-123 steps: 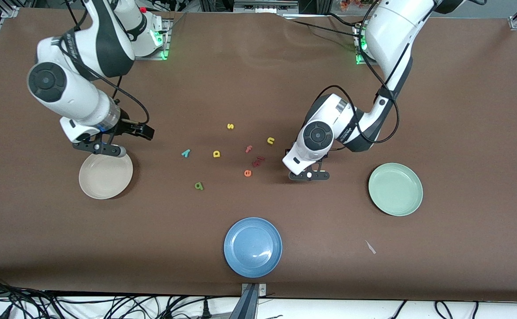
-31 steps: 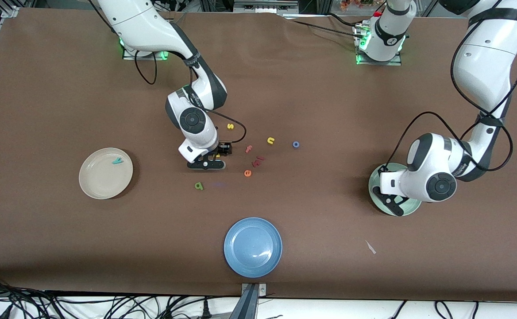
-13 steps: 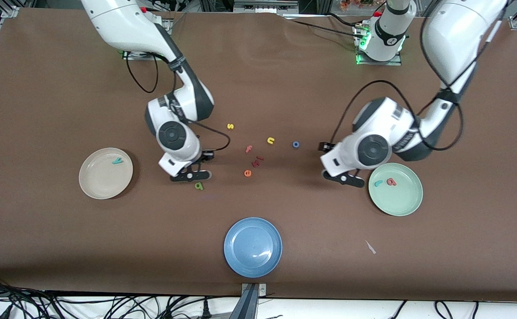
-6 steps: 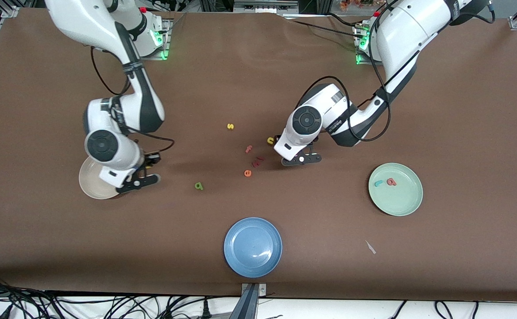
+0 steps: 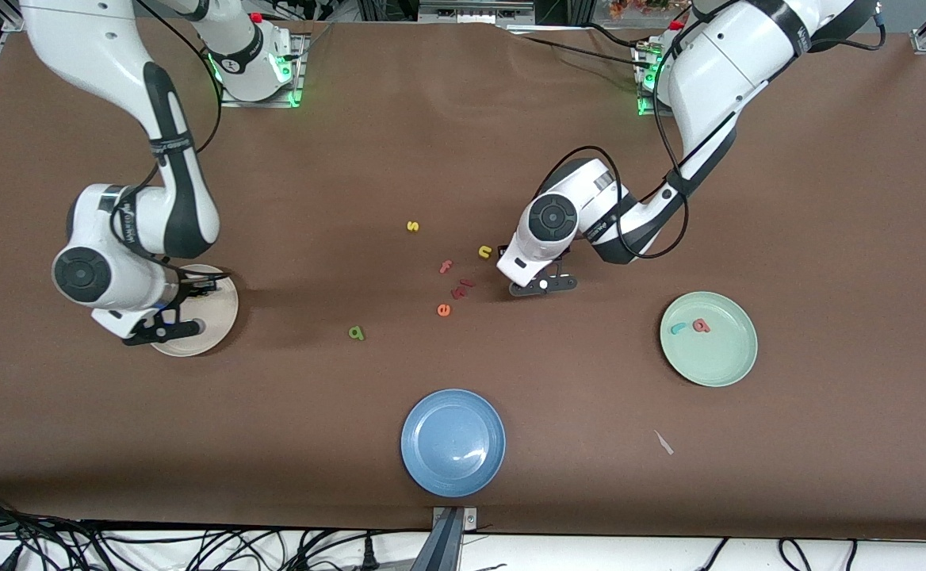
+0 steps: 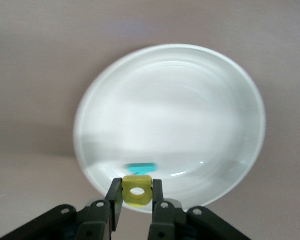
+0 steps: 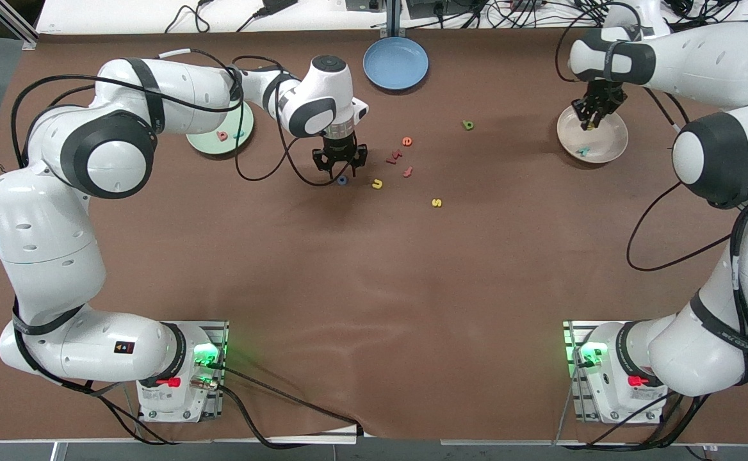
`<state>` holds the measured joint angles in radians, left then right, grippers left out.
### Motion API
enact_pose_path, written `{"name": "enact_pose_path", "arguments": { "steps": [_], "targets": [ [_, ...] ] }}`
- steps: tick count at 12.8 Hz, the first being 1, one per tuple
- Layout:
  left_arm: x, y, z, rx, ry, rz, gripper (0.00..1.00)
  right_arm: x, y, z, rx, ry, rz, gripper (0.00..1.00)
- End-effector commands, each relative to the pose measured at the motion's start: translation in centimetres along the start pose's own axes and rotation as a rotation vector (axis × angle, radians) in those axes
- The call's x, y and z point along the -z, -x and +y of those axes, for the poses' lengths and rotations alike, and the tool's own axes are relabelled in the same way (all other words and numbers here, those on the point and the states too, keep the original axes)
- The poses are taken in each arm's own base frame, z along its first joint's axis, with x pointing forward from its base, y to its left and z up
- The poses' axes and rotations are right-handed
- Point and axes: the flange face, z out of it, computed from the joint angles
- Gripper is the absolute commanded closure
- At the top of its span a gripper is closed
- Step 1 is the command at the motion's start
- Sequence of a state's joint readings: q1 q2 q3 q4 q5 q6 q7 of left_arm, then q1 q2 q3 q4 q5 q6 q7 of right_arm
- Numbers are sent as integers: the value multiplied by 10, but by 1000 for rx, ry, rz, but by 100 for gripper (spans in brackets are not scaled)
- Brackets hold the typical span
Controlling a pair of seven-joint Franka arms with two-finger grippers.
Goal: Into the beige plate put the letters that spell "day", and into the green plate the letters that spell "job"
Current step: 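Release the d on the beige plate while the left gripper grasps the blue o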
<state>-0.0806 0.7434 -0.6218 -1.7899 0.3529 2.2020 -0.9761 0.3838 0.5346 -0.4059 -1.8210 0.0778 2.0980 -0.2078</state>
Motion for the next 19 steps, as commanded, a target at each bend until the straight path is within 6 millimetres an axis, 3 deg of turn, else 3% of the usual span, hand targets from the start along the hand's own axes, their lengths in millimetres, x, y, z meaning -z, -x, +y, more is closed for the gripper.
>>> {"name": "enact_pose_path", "arguments": {
  "steps": [1,2,3,5,6,9,10,16,19],
  "targets": [
    [-9,3,-3,-2,-13,18,40,-18,-4,15,-23,-23,15,18],
    [-10,3,-2,-4,-13,17,40,-12,-7,10,-29,-46,23,0],
    [-11,3,-1,-4,-2,20,43,-3,-14,-4,-14,-54,37,0],
    [-17,4,0,-6,8,19,44,5,-18,-13,0,-56,46,0],
    [-17,4,-1,-4,10,20,49,7,-19,-17,8,-58,49,0],
    [-12,0,-2,-2,15,28,96,16,-27,-54,64,-80,66,0],
    [-7,-3,-3,-1,19,34,100,22,-31,-70,81,-89,74,0],
    [38,-25,-31,-17,-59,39,100,49,-49,-169,92,-147,108,0],
    [68,-50,-74,-112,-109,15,100,43,-61,-194,113,-161,117,0]
  ]
}}
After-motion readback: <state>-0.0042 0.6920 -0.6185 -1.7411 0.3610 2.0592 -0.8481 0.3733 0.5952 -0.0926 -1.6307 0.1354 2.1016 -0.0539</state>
